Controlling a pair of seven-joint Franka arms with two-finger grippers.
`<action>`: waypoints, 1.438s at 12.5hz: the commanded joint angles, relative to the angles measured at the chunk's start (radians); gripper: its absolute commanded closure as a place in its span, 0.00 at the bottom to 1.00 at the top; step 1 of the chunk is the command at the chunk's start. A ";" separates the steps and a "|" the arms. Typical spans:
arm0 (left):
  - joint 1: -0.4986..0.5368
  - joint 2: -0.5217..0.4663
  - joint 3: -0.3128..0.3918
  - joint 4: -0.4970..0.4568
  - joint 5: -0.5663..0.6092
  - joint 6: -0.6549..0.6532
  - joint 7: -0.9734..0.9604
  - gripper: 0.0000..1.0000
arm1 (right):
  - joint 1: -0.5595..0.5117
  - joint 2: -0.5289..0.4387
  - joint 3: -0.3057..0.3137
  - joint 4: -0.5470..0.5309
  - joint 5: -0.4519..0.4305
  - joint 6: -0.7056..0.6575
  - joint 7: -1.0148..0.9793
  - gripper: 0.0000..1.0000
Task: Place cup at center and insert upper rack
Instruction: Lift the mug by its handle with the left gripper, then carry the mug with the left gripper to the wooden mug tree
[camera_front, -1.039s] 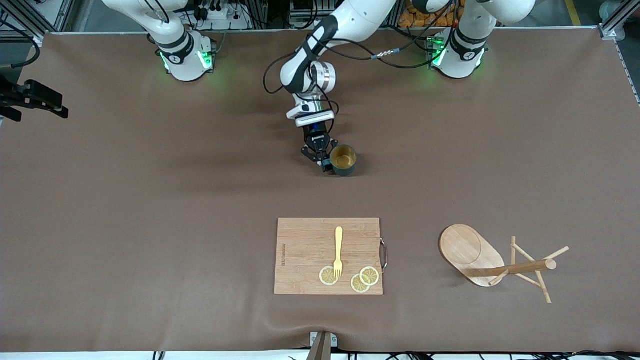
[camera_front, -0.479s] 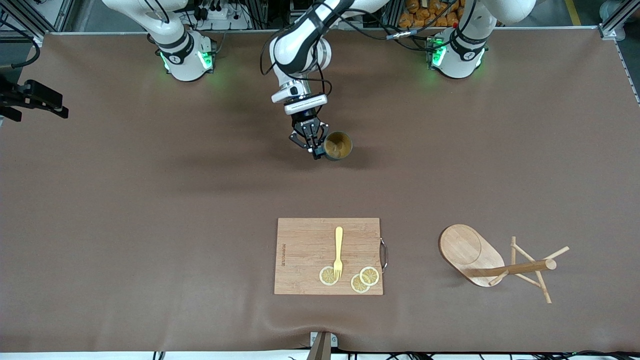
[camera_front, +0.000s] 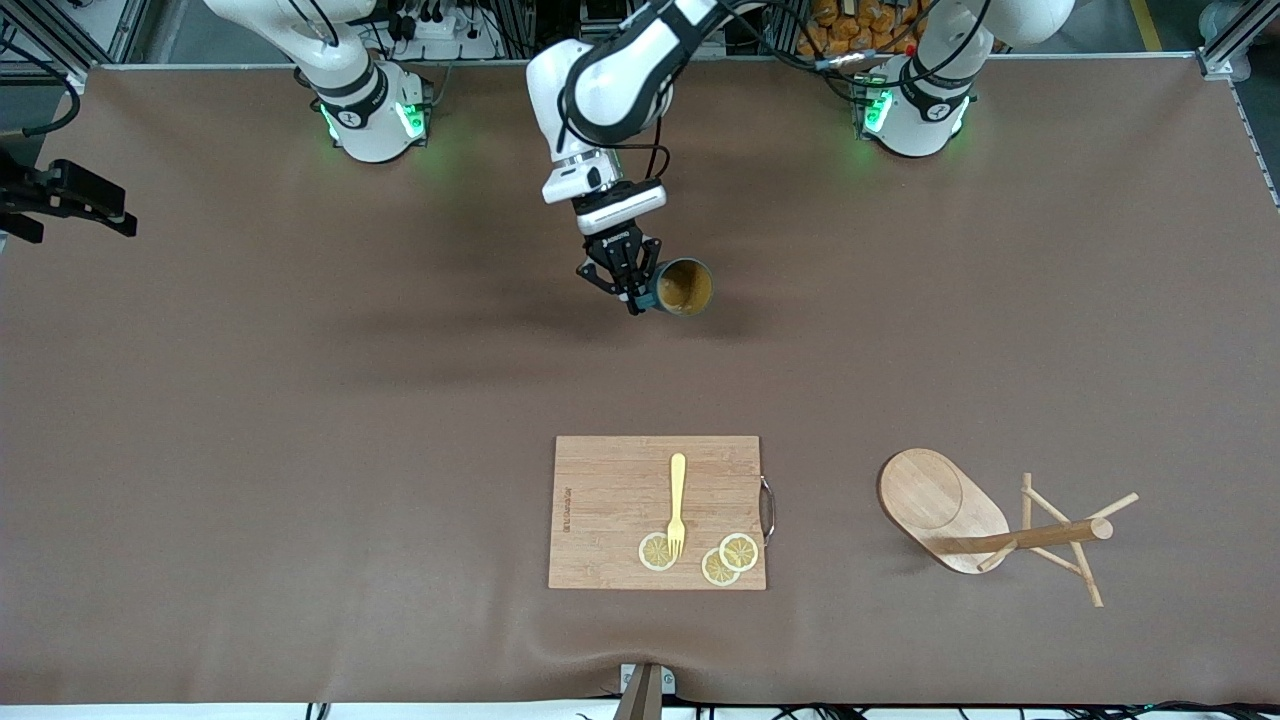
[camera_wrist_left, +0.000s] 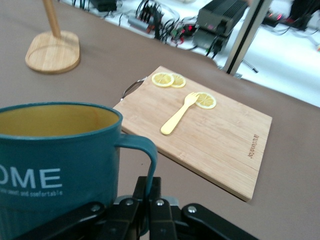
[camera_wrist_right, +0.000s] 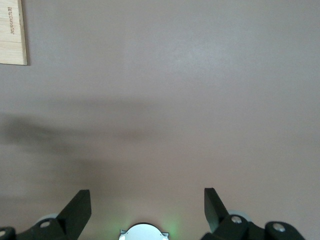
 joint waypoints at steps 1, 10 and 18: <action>0.076 -0.065 -0.008 0.005 -0.144 0.042 0.113 1.00 | 0.003 -0.018 -0.002 -0.013 0.006 -0.003 -0.005 0.00; 0.386 -0.105 -0.008 0.085 -0.668 0.086 0.498 1.00 | 0.003 -0.018 -0.002 -0.013 0.006 -0.003 -0.005 0.00; 0.731 -0.160 -0.009 0.172 -1.262 0.088 0.944 1.00 | 0.008 -0.018 0.000 -0.012 0.006 -0.003 -0.005 0.00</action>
